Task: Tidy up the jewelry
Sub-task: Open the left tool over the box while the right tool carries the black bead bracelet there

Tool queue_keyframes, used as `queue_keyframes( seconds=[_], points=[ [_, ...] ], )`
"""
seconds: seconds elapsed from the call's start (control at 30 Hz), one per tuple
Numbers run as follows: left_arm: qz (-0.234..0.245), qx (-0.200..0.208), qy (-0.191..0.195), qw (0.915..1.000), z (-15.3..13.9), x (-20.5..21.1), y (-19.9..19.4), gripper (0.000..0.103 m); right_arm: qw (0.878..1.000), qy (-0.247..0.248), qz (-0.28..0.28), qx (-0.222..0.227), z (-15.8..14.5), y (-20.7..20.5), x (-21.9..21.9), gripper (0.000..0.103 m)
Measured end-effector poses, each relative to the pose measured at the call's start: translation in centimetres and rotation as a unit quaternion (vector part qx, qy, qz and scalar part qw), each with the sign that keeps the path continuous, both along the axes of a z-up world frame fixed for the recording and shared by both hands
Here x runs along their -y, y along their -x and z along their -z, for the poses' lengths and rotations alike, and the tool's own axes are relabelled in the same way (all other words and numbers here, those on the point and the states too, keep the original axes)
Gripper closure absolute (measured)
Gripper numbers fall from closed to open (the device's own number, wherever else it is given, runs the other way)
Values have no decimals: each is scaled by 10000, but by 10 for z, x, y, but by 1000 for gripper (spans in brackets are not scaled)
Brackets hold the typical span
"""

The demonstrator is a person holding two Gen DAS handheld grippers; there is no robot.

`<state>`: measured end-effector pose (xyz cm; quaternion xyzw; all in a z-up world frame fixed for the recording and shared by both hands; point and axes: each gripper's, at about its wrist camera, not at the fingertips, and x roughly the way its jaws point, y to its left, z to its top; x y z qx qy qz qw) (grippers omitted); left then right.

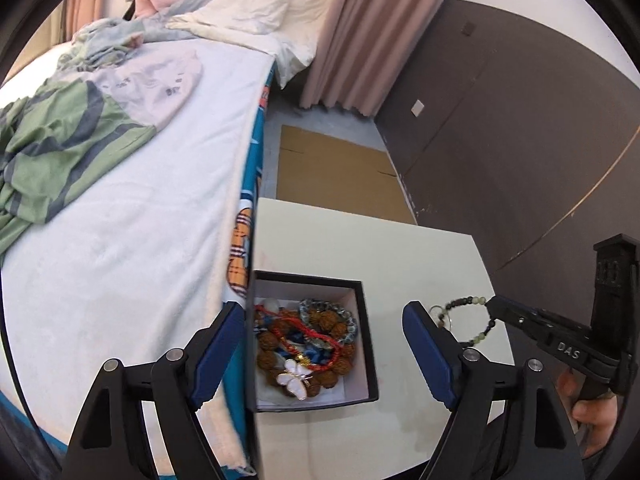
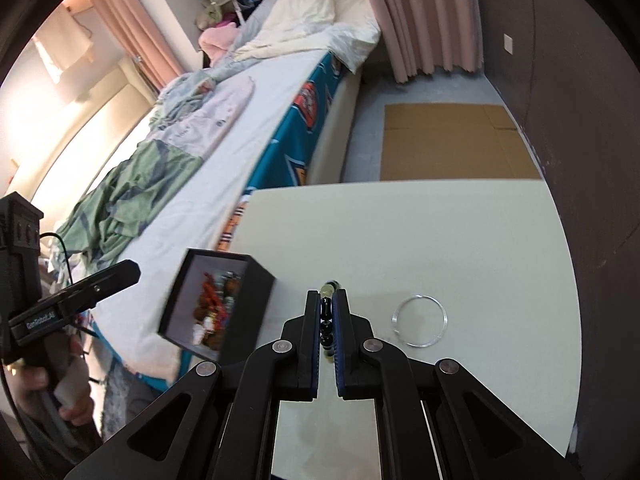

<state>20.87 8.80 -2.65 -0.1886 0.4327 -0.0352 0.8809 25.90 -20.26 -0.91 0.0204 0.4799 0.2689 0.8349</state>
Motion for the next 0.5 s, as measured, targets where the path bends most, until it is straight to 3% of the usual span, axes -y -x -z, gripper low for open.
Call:
queue_keyframes(
  seconds=[0.5],
  points=[
    [-230, 104, 86, 9996, -4, -32, 23, 21, 9962, -358, -773, 186, -36, 28, -86, 96]
  ],
)
